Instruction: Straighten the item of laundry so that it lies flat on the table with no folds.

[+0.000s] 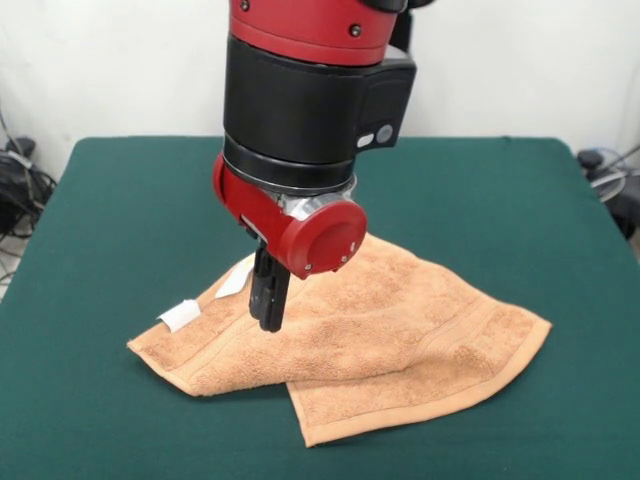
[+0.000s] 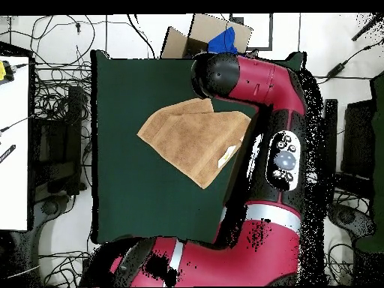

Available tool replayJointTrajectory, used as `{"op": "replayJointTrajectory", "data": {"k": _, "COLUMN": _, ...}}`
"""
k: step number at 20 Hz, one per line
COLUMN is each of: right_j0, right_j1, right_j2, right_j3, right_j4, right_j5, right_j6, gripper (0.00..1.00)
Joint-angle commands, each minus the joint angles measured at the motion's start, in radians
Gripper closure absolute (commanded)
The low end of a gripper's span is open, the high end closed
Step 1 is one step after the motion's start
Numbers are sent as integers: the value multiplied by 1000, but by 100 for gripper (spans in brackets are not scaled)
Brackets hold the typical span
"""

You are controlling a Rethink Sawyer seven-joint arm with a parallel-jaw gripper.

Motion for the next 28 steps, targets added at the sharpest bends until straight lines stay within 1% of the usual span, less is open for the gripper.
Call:
{"op": "replayJointTrajectory", "data": {"k": 1, "right_j0": -6, "right_j1": 4, "right_j2": 109, "right_j3": 212, "right_j4": -45, "right_j5": -73, "right_j6": -111, "gripper": 100}}
{"op": "replayJointTrajectory", "data": {"k": 7, "right_j0": -18, "right_j1": 6, "right_j2": 130, "right_j3": 243, "right_j4": -45, "right_j5": -106, "right_j6": -123, "gripper": 100}}
{"op": "replayJointTrajectory", "data": {"k": 14, "right_j0": -26, "right_j1": 34, "right_j2": 145, "right_j3": 252, "right_j4": -57, "right_j5": -151, "right_j6": -125, "gripper": 100}}
{"op": "replayJointTrajectory", "data": {"k": 18, "right_j0": -41, "right_j1": 44, "right_j2": 164, "right_j3": 267, "right_j4": -57, "right_j5": -150, "right_j6": -148, "gripper": 100}}
{"op": "replayJointTrajectory", "data": {"k": 24, "right_j0": -46, "right_j1": 55, "right_j2": 169, "right_j3": 288, "right_j4": -104, "right_j5": -227, "right_j6": -154, "gripper": 100}}
{"op": "replayJointTrajectory", "data": {"k": 28, "right_j0": -35, "right_j1": 52, "right_j2": 157, "right_j3": 306, "right_j4": -120, "right_j5": -247, "right_j6": -124, "gripper": 100}}
